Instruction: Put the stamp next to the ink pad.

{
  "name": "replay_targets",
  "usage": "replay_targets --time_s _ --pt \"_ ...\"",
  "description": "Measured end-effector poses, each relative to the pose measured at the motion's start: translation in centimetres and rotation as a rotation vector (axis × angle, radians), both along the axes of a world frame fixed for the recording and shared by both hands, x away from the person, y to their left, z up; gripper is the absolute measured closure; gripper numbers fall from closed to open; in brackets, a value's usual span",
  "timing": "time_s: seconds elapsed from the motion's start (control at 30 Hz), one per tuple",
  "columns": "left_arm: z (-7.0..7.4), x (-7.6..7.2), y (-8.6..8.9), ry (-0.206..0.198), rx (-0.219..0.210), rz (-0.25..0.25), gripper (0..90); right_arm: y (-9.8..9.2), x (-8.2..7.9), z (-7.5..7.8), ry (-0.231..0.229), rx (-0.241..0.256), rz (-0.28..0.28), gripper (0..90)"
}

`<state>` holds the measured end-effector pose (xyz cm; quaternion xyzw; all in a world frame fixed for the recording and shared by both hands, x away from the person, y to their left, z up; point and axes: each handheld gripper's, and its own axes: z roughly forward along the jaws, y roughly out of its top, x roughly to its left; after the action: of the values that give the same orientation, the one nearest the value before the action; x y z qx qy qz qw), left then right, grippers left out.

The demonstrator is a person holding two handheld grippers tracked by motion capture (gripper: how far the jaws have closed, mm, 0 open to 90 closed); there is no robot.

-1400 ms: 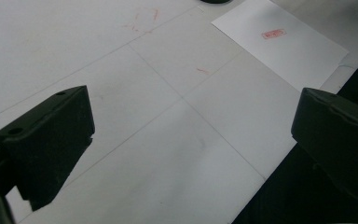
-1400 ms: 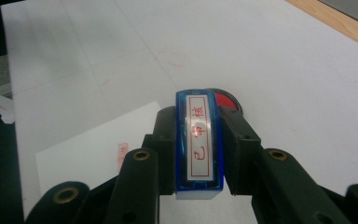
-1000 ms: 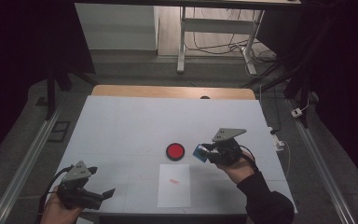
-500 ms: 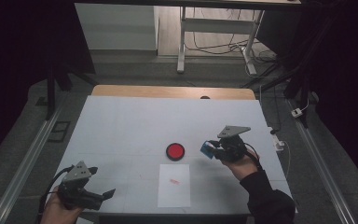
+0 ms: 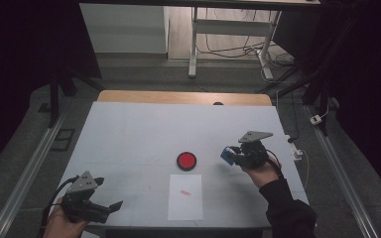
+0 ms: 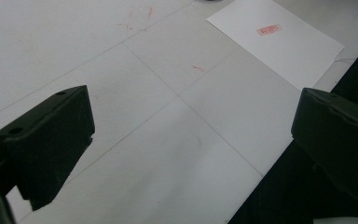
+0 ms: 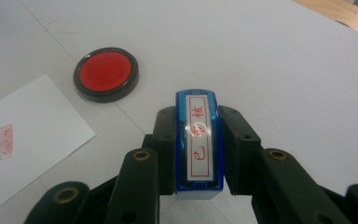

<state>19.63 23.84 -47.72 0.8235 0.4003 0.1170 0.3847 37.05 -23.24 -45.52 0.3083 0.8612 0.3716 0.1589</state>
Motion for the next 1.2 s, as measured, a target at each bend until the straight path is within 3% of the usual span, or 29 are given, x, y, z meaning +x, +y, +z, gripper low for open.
replay_targets --time_s 0.87,1.2 --pt "0.0 0.0 -0.2 0.002 0.010 -0.010 0.4 0.7 0.5 -2.5 0.034 -0.082 0.025 69.7" --pt "0.0 0.0 -0.2 0.001 0.012 -0.012 0.4 0.7 0.7 -3.1 0.055 -0.093 0.032 69.2"
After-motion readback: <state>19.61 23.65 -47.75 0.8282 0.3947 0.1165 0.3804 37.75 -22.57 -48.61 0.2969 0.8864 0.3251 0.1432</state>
